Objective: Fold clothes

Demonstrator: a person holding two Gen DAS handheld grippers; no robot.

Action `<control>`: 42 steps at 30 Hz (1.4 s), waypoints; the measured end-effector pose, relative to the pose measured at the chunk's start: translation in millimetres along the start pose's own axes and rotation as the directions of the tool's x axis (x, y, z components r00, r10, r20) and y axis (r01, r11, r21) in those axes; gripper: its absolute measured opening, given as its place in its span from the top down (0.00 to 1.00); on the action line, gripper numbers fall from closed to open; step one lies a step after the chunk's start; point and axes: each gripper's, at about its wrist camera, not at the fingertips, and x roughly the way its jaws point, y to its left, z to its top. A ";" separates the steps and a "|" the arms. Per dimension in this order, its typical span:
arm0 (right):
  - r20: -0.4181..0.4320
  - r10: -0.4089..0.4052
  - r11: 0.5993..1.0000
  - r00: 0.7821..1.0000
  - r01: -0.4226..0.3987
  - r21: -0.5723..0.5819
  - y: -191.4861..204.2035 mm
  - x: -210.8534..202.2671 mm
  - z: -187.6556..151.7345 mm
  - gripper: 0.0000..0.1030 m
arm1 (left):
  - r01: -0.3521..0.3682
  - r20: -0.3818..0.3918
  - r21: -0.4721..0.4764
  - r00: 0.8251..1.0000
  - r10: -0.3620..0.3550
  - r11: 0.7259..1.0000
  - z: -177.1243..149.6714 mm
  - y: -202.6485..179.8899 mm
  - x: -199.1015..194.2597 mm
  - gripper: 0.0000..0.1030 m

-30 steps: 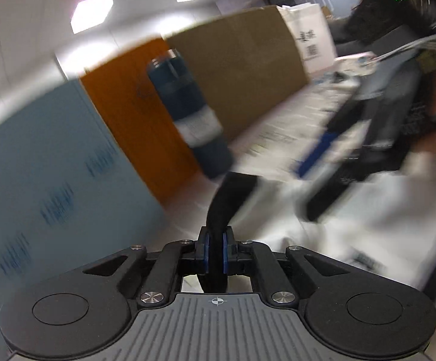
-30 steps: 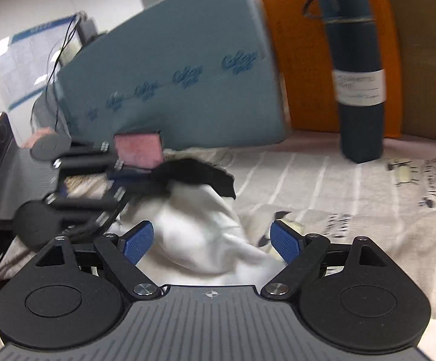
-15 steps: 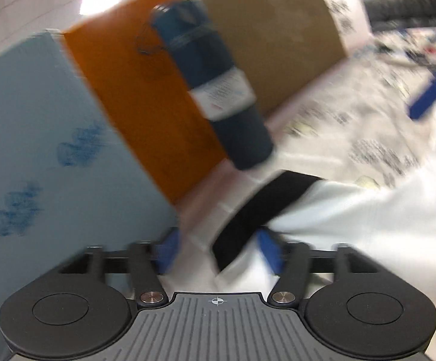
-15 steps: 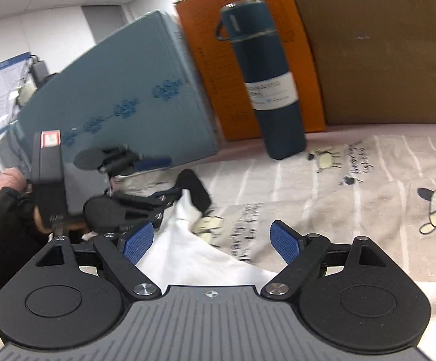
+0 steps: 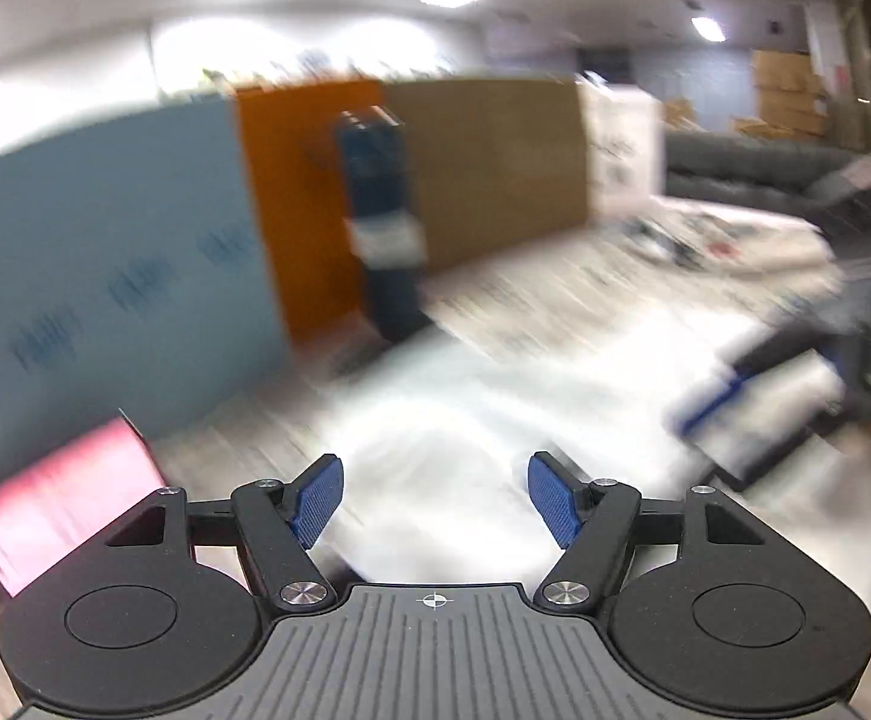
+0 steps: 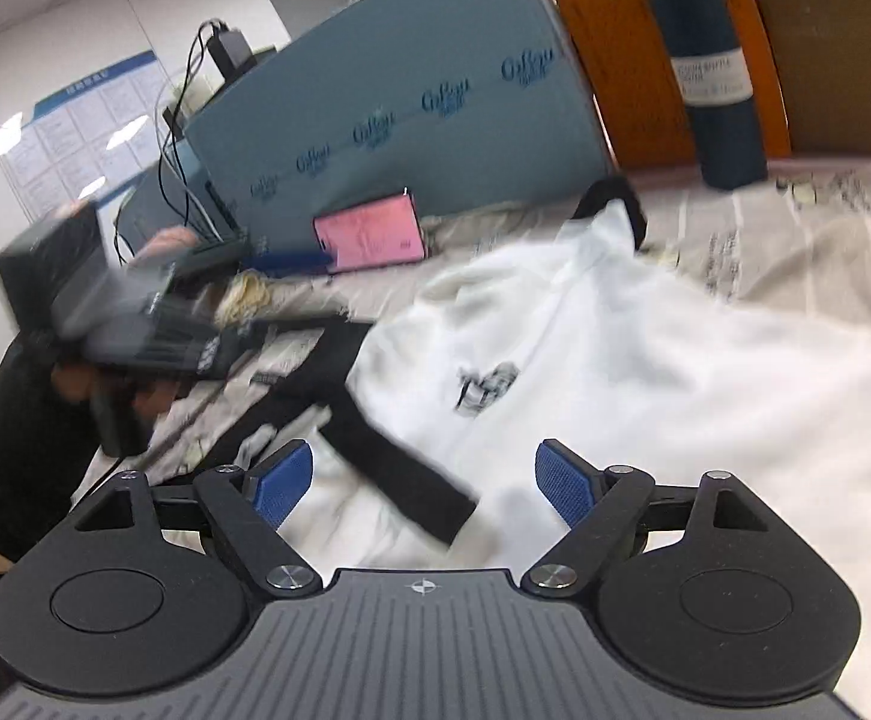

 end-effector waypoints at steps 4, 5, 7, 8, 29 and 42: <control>-0.024 -0.035 0.999 0.999 0.036 0.016 9.0 8.7 -11.6 0.35 | 0.056 -0.090 0.007 0.994 -0.055 0.998 -22.9 -20.1 5.8 0.46; -0.022 -0.044 0.999 0.999 0.045 0.019 10.6 9.9 -13.4 0.42 | 0.058 -0.084 0.003 0.995 -0.057 0.998 -24.4 -22.0 4.4 0.48; -0.005 -0.052 0.998 0.999 0.052 0.023 13.0 8.0 -17.6 0.52 | 0.061 -0.072 -0.005 0.995 -0.061 0.998 -27.4 -25.6 1.7 0.79; 0.004 -0.056 0.998 0.998 0.056 0.025 14.2 7.1 -19.7 0.62 | 0.063 -0.066 -0.009 0.996 -0.064 0.998 -28.9 -27.4 0.3 0.83; 0.259 0.122 0.986 0.958 -0.088 -0.141 145.2 -121.7 -149.3 0.86 | 0.352 0.360 -0.010 0.875 -0.325 0.936 -91.7 -108.4 -178.4 0.91; 0.325 0.003 0.998 0.946 -0.023 0.057 114.9 -147.2 -181.5 0.32 | 0.366 0.329 -0.107 0.891 -0.314 0.925 -93.6 -97.2 -180.7 0.37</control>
